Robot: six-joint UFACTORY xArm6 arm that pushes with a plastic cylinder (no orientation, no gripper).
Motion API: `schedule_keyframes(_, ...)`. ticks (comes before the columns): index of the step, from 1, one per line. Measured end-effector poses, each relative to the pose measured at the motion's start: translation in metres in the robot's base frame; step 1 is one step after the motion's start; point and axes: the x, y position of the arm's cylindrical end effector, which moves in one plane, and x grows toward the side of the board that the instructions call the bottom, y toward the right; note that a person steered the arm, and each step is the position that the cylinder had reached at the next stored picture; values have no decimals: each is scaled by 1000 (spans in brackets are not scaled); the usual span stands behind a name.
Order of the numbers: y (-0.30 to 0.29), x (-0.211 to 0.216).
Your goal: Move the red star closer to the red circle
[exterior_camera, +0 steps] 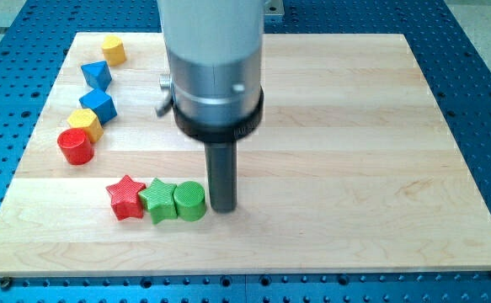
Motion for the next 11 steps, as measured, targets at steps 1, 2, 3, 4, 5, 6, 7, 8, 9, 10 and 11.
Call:
schedule_keyframes(1, -31, 16)
schedule_keyframes(2, -77, 16)
schedule_keyframes(3, -112, 17)
schedule_keyframes(4, -116, 11)
schedule_keyframes(5, -85, 14)
schedule_keyframes(6, -74, -3)
schedule_keyframes(7, -101, -3)
schedule_keyframes(8, -135, 7)
schedule_keyframes(9, -114, 19)
schedule_keyframes(10, -105, 8)
schedule_keyframes(11, -132, -2)
